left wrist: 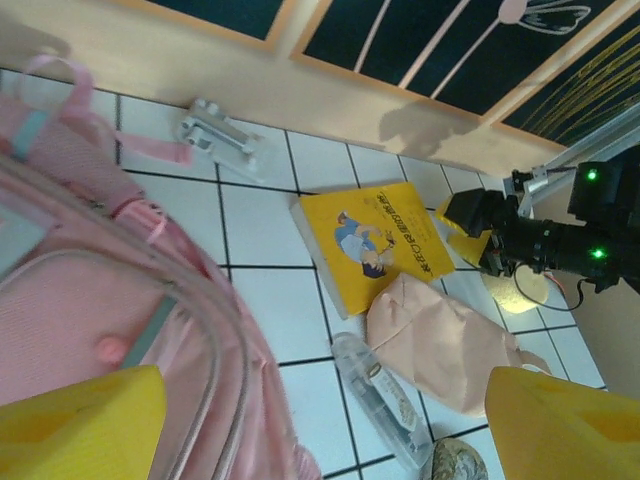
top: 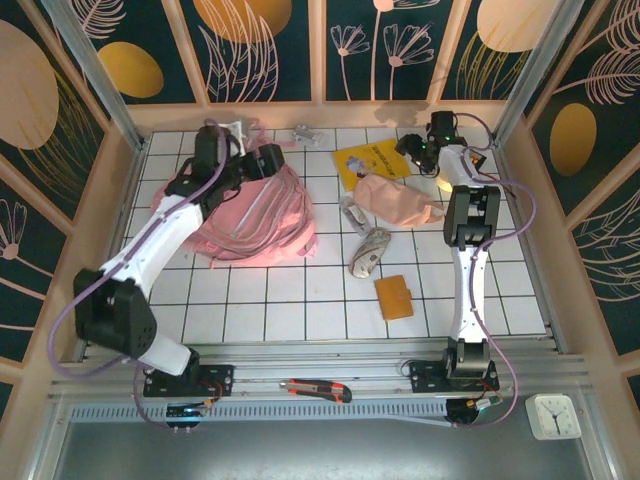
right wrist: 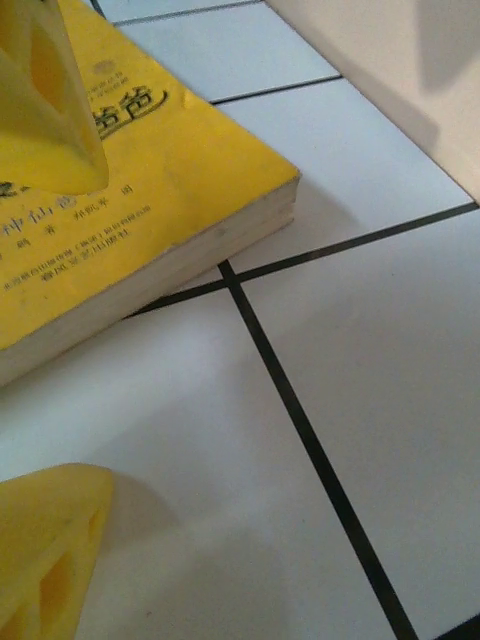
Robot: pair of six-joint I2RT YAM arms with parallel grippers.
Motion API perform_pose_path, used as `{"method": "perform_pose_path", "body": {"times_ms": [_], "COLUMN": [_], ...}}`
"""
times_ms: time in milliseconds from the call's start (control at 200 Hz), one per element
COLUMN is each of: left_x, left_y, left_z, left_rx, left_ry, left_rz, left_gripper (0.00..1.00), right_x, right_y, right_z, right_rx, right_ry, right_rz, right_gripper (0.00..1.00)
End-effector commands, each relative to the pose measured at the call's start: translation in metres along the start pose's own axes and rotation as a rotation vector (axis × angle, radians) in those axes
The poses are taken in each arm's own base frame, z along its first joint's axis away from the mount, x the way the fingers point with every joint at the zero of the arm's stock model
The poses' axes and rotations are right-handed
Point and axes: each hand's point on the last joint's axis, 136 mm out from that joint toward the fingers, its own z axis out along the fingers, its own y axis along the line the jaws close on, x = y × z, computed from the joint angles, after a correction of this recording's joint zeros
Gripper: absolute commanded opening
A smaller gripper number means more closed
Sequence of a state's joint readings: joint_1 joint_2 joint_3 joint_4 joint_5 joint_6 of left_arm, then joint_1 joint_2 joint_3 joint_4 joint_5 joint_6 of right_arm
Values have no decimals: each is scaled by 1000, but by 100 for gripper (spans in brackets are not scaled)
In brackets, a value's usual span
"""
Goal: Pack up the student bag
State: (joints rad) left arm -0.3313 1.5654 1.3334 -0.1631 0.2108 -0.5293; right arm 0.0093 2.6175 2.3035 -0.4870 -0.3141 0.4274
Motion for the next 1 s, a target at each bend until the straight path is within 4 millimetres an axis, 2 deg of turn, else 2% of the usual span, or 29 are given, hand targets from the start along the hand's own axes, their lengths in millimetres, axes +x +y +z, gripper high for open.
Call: {"method": "perform_pose_path", "body": {"times_ms": [0, 35, 65, 185, 305, 365, 420, 510, 575, 691, 796, 996], "left_x": [8, 9, 19, 34, 47, 51, 52, 50, 49, 47, 47, 50], "left_y": [-10, -14, -9, -6, 2, 6, 8, 9, 11, 16, 23, 42], "left_z": [33, 40, 56, 87, 115, 129, 142, 163, 178, 201, 225, 268], "left_rx": [44, 59, 57, 64, 67, 66, 65, 76, 76, 60, 52, -10], "left_ry": [52, 61, 98, 155, 192, 211, 222, 227, 234, 231, 232, 244], "left_rz": [-23, -32, -49, -66, -80, -84, -82, -95, -100, -87, -77, -70], "left_gripper": [82, 82, 82, 81, 79, 79, 78, 76, 75, 75, 75, 74], "right_x": [62, 66, 70, 88, 117, 129, 129, 116, 103, 87, 86, 99], "right_y": [-4, 1, 9, 43, 87, 99, 94, 82, 70, 69, 71, 74], "right_z": [7, 4, 2, -14, -39, -53, -60, -66, -64, -57, -45, -32], "right_rx": [44, 18, -13, -127, -289, -361, -360, -365, -333, -326, -336, -349], "right_ry": [187, 196, 206, 243, 302, 327, 320, 291, 269, 266, 280, 305], "right_rz": [0, -6, -14, -65, -122, -121, -89, -33, -15, -11, 10, 39], "right_gripper": [73, 73, 73, 73, 73, 73, 73, 72, 72, 71, 71, 68]}}
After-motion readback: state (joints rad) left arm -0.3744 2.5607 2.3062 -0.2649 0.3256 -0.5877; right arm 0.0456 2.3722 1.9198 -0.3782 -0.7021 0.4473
